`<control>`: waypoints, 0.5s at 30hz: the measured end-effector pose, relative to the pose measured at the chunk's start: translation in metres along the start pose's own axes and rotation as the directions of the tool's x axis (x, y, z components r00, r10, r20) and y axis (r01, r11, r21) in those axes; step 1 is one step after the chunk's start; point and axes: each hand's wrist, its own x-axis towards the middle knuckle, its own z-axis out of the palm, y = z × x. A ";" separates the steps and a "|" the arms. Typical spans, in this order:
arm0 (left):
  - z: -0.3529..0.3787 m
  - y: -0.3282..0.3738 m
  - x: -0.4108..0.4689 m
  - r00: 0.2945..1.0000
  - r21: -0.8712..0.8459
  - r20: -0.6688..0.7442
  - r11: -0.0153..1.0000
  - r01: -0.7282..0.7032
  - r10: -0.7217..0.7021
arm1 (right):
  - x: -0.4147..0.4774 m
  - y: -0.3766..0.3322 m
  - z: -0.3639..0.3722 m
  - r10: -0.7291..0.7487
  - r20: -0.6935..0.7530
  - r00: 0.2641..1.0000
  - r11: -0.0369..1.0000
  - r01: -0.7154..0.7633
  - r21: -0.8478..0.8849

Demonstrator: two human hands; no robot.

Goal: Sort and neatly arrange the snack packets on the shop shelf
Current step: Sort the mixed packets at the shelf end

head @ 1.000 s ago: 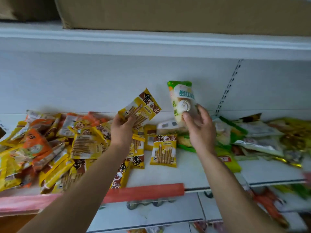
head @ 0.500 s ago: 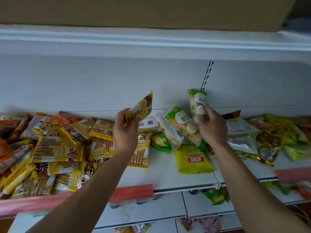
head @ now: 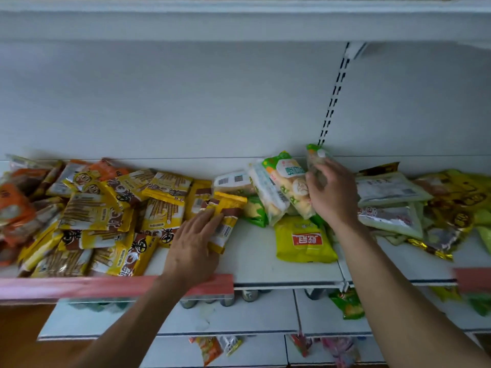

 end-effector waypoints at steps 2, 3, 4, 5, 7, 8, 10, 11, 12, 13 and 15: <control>0.000 -0.003 -0.004 0.995 0.026 0.076 0.998 0.065 -0.067 | -0.003 -0.003 0.000 -0.028 -0.052 0.998 1.000 0.027 -0.003; -0.001 -0.003 -0.004 0.989 0.044 0.103 0.994 0.097 -0.101 | -0.004 -0.005 -0.002 -0.047 -0.082 0.996 0.999 0.047 -0.004; -0.002 -0.004 -0.004 0.984 0.064 0.119 0.990 0.125 -0.132 | -0.005 -0.008 -0.004 -0.073 -0.111 0.991 0.997 0.073 -0.004; -0.002 -0.003 -0.005 0.979 0.087 0.125 0.985 0.148 -0.158 | -0.005 -0.011 -0.005 -0.107 -0.141 0.984 0.994 0.107 -0.005; -0.003 -0.002 -0.006 0.970 0.138 0.124 0.972 0.189 -0.207 | -0.003 -0.018 -0.007 -0.165 -0.183 0.969 0.986 0.167 -0.006; -0.004 -0.002 -0.006 0.967 0.157 0.120 0.966 0.206 -0.225 | -0.002 -0.023 -0.007 -0.177 -0.187 0.966 0.984 0.180 -0.002; -0.009 -0.004 -0.005 0.965 0.184 0.125 0.961 0.206 -0.231 | 0.000 -0.035 -0.005 -0.191 -0.170 0.967 0.981 0.193 -0.001; -0.012 -0.005 -0.004 0.966 0.194 0.134 0.962 0.193 -0.222 | 0.000 -0.042 -0.002 -0.204 -0.154 0.967 0.979 0.206 -0.003; -0.016 -0.006 -0.002 0.967 0.196 0.144 0.964 0.180 -0.209 | 0.000 -0.050 0.001 -0.221 -0.134 0.966 0.975 0.223 0.000; -0.020 -0.007 0.000 0.968 0.185 0.152 0.968 0.168 -0.198 | -0.001 -0.058 0.004 -0.236 -0.114 0.965 0.971 0.238 0.008; -0.027 -0.009 0.003 0.972 0.144 0.158 0.978 0.150 -0.173 | -0.003 -0.074 0.011 -0.252 -0.074 0.965 0.967 0.254 0.026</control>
